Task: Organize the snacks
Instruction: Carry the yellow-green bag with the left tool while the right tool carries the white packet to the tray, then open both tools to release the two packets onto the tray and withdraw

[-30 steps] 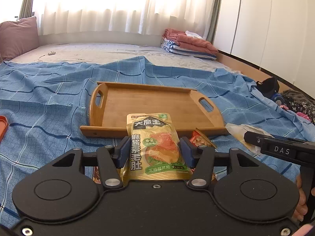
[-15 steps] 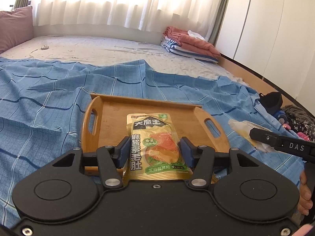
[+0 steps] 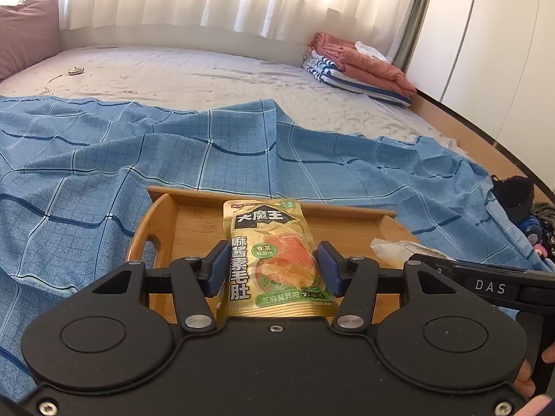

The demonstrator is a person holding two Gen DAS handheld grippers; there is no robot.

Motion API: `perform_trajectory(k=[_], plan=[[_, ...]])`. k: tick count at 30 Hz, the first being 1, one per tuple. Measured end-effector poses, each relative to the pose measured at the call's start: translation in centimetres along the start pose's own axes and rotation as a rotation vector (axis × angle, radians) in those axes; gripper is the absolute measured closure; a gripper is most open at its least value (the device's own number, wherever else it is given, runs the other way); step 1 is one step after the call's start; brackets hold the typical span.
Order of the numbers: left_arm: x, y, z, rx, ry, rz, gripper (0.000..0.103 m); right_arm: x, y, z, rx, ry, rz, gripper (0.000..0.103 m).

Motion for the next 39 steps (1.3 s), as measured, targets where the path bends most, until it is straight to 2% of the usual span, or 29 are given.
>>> perform_trajectory(k=[5, 11, 17, 26, 39], plan=[[-3.5, 0.8, 0.8, 0.024, 0.019, -0.03, 0.051, -3.3, 0.6, -0.1, -0.001, 0.04, 0.011, 0.038], [-5.9, 1.3, 2.1, 0.024, 0.042, -0.057, 0.051, -5.3, 1.3, 0.4, 0.036, 0.056, 0.026, 0.038], [-6.6, 1.2, 2.9, -0.01, 0.045, -0.063, 0.051, -6.0, 2.0, 1.0, 0.086, 0.031, 0.058, 0.038], [-7.1, 1.0, 3.5, -0.027, 0.046, -0.071, 0.051, -6.4, 2.2, 1.3, 0.112, 0.033, 0.061, 0.038], [-7.7, 0.9, 4.1, -0.053, 0.048, -0.082, 0.05, -7.0, 2.1, 1.9, 0.102, 0.053, 0.059, 0.039]])
Point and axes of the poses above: each gripper's, at about its wrist camera, not at the fingertips, and x roughly against the way its jaws point, y to its left, z to its underside, the point moved 1 cm from there along -x, roughly the way its jaws point, and after that the axes turned 9 degrees about x, right-handed, at the moved point
